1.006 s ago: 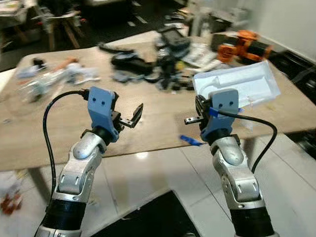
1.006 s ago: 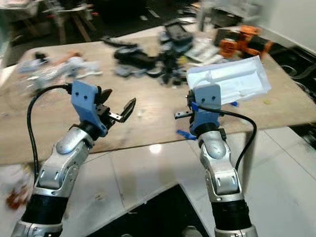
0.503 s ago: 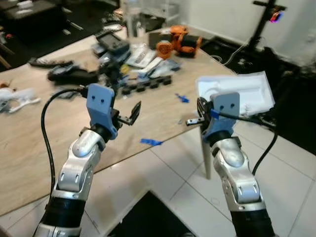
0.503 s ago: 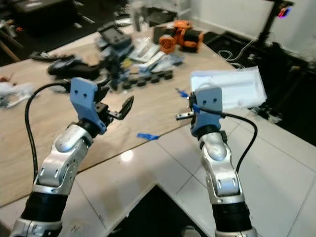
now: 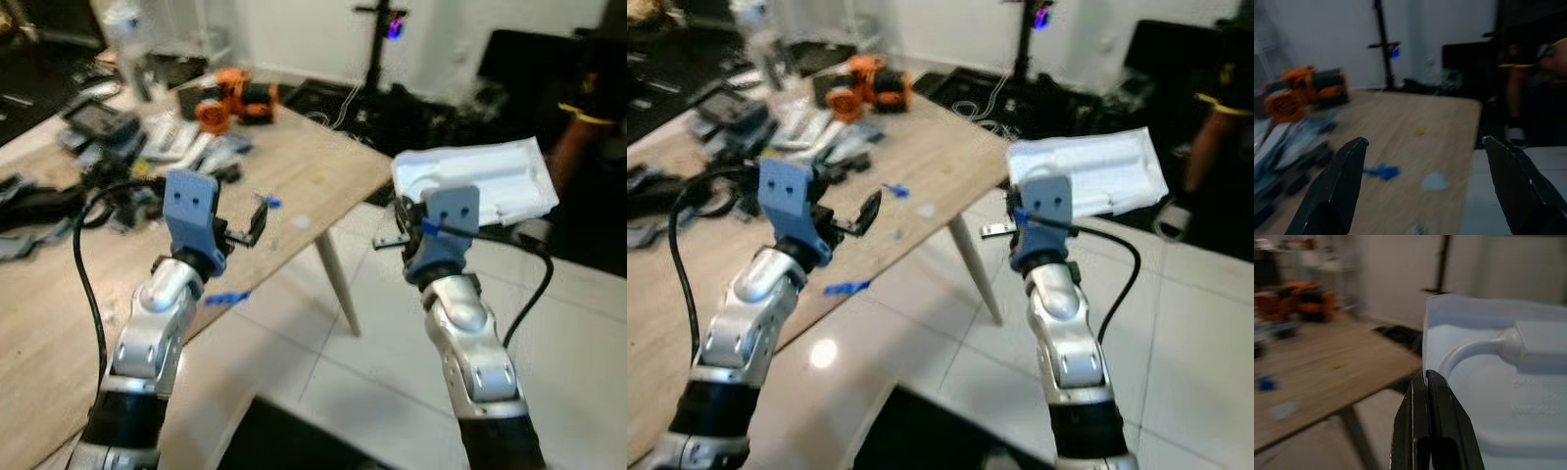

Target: Picking trash to rubbish bin

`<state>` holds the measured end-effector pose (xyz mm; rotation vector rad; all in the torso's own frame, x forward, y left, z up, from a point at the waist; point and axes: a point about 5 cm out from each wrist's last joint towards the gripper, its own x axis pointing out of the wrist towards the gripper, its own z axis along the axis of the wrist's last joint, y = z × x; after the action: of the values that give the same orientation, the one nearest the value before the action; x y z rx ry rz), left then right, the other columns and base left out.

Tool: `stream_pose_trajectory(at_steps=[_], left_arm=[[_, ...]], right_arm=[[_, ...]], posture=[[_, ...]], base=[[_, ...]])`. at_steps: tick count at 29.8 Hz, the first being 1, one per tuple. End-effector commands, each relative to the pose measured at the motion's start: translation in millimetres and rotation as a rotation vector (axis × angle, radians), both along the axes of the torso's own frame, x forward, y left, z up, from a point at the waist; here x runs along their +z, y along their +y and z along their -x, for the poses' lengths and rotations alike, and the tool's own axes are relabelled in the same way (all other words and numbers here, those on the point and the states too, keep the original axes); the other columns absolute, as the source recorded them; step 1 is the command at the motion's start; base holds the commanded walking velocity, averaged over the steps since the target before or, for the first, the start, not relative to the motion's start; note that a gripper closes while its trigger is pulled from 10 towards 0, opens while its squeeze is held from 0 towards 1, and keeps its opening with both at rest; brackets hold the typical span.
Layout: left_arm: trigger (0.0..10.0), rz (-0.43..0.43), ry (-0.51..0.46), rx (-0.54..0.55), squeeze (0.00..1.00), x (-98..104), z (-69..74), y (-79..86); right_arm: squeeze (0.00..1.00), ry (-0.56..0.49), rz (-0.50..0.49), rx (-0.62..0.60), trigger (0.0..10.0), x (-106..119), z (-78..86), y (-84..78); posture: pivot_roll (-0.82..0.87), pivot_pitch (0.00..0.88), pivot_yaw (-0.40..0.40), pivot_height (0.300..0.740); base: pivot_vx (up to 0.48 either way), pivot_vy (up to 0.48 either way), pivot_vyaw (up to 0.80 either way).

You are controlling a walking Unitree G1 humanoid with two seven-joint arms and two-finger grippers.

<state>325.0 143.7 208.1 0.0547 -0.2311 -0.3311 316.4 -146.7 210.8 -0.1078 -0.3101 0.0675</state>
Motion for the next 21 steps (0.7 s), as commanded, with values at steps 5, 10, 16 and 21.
stream_pose_trajectory(at_steps=[5,10,16,21], left_arm=[[10.0,-0.042,0.055,0.071,0.00,-20,3.3,20.1],[10.0,-0.044,0.084,0.112,0.00,-30,4.7,31.5],[10.0,-0.038,0.132,0.124,0.00,-44,6.7,42.0],[10.0,-0.034,0.155,0.132,0.00,-53,9.1,42.4]], right_arm=[[0.00,0.069,-0.039,-0.027,10.0,-23,2.6,-3.9],[0.00,0.119,-0.075,-0.041,10.0,-39,4.4,-8.2],[0.00,0.236,-0.085,-0.006,10.0,-74,11.5,-5.0],[0.00,0.274,-0.120,-0.045,10.0,-87,14.1,-10.9]], posture=[[0.00,0.128,0.088,0.740],[0.00,0.134,0.089,0.740],[0.00,0.141,0.082,0.740],[0.00,0.143,0.081,0.740]], base=[[0.000,0.000,-0.80],[0.000,0.000,-0.80],[0.000,0.000,-0.80],[0.000,0.000,-0.80]])
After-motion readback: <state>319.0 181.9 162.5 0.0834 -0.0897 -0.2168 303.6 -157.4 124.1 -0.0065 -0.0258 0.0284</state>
